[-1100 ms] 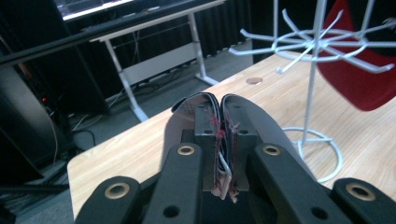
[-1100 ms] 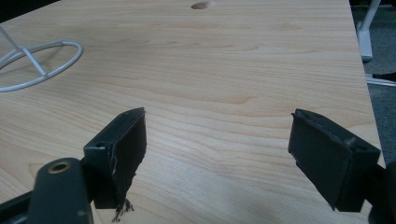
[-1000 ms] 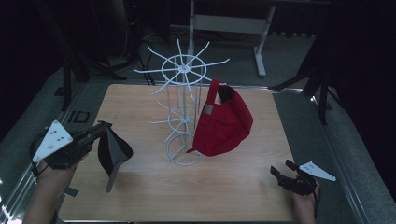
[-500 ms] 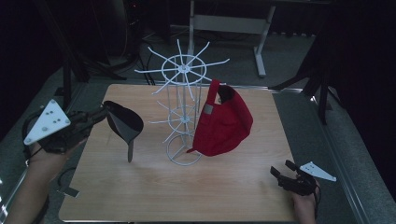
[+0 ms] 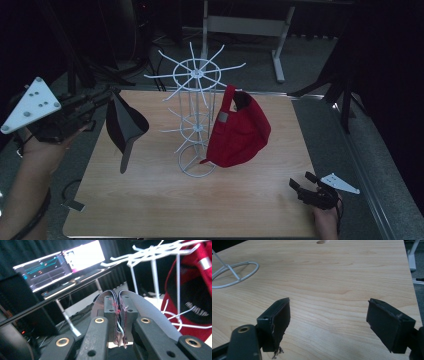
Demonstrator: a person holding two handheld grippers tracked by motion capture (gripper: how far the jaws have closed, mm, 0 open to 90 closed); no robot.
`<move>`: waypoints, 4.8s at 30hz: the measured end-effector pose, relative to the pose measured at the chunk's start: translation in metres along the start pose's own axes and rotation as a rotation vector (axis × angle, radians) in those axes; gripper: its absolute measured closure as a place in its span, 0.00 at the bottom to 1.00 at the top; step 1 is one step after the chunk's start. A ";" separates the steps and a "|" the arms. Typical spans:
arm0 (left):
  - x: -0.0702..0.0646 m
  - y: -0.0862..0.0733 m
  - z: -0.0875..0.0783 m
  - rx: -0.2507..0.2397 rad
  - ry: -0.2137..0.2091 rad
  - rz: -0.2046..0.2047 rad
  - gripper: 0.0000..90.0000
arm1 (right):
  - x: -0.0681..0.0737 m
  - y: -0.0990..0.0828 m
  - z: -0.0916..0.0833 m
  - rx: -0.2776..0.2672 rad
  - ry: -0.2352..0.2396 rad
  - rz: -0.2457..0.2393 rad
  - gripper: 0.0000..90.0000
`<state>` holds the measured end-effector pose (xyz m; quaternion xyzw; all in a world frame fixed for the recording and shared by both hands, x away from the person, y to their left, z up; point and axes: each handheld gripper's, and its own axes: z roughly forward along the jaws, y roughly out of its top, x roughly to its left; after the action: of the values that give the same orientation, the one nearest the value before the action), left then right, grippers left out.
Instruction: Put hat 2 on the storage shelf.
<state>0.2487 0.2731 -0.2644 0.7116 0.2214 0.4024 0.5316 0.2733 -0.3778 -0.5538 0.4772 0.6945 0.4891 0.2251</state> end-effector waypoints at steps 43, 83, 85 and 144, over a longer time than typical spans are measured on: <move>-0.002 0.033 0.061 -0.017 -0.376 0.027 0.95 | 0.000 0.000 0.002 0.019 0.013 -0.007 0.21; -0.034 -0.031 0.033 0.037 -0.331 -0.118 0.64 | 0.000 0.000 0.002 0.014 0.016 -0.009 0.21; -0.035 -0.035 0.030 0.043 -0.333 -0.122 0.64 | 0.001 -0.001 0.002 0.014 0.014 -0.011 0.21; -0.093 -0.240 0.020 0.293 -0.201 -0.337 0.64 | 0.004 -0.001 0.001 0.009 -0.018 -0.031 0.20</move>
<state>0.2383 0.2733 -0.5222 0.7706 0.3390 0.1988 0.5017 0.2723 -0.3739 -0.5549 0.4718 0.7021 0.4781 0.2366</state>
